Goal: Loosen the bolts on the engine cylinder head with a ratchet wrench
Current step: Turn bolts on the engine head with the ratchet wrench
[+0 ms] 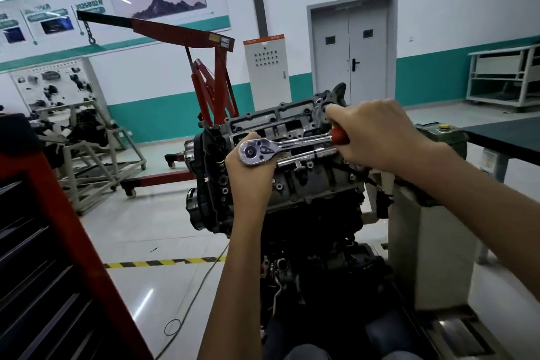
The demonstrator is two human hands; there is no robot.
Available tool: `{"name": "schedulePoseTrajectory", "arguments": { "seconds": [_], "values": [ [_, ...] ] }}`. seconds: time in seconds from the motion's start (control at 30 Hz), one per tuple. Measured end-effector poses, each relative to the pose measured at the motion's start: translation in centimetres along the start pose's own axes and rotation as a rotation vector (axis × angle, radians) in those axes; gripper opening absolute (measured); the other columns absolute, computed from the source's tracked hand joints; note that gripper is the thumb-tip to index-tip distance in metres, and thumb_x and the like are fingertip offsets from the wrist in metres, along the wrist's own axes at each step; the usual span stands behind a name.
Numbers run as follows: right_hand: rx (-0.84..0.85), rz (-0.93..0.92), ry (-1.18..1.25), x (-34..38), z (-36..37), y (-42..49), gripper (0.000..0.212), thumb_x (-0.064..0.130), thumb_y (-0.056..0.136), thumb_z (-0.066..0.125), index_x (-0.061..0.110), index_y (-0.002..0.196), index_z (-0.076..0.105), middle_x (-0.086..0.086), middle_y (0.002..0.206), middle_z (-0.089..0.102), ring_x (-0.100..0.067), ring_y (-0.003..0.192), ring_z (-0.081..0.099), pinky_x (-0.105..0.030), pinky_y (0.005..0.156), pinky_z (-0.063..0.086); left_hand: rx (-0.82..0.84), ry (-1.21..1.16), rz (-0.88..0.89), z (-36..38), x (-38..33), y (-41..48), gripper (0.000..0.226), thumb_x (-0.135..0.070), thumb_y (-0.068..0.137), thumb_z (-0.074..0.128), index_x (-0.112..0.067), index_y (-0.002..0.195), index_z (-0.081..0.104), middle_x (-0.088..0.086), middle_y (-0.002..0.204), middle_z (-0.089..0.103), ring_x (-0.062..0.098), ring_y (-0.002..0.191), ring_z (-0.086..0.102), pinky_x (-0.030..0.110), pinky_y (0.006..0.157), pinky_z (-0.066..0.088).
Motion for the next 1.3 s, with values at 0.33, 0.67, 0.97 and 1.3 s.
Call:
{"name": "schedulePoseTrajectory", "arguments": {
  "seconds": [0.33, 0.67, 0.97, 1.3],
  "values": [
    [0.118, 0.337, 0.722, 10.0, 8.8, -8.4, 0.019, 0.024, 0.086, 0.050, 0.023, 0.079, 0.032, 0.008, 0.059, 0.042, -0.008, 0.049, 0.043, -0.016, 0.049, 0.039, -0.083, -0.270, -0.164, 1.0, 1.9, -1.0, 0.033, 0.001, 0.095, 0.044, -0.012, 0.067, 0.031, -0.014, 0.058, 0.046, 0.000, 0.057, 0.045, 0.015, 0.070, 0.051],
    [0.097, 0.016, 0.110, 0.3, 2.1, -3.1, 0.019, 0.028, 0.084, 0.056, 0.024, 0.080, 0.038, 0.014, 0.056, 0.038, -0.009, 0.051, 0.047, -0.020, 0.052, 0.033, 0.001, 0.000, 0.052, 0.9, -0.2, -0.3, 0.046, 0.011, 0.083, 0.059, -0.023, 0.059, 0.038, -0.016, 0.051, 0.042, 0.000, 0.052, 0.034, 0.008, 0.053, 0.031],
    [0.149, 0.337, 0.350, 5.7, 6.3, -8.0, 0.017, 0.034, 0.087, 0.047, 0.024, 0.084, 0.034, 0.007, 0.066, 0.046, -0.015, 0.062, 0.054, -0.029, 0.061, 0.046, -0.129, -0.180, -0.051, 0.5, 0.4, -1.0, 0.029, 0.004, 0.080, 0.059, -0.010, 0.064, 0.039, -0.014, 0.056, 0.039, 0.002, 0.058, 0.036, 0.016, 0.067, 0.043],
    [0.173, 0.078, 0.180, 2.6, 4.1, -4.6, 0.014, 0.031, 0.085, 0.049, 0.018, 0.088, 0.046, 0.003, 0.069, 0.054, -0.019, 0.062, 0.058, -0.032, 0.062, 0.051, 0.012, -0.082, -0.013, 0.4, -0.1, -0.4, 0.042, 0.015, 0.084, 0.053, -0.016, 0.059, 0.040, -0.016, 0.050, 0.042, -0.003, 0.049, 0.036, 0.008, 0.053, 0.032]
  ]
}}
Point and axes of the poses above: each hand's wrist, its own y-axis towards the middle knuckle, its own z-axis out of the palm, x = y × z, the point moved 9 cm from there along y, towards the middle knuckle
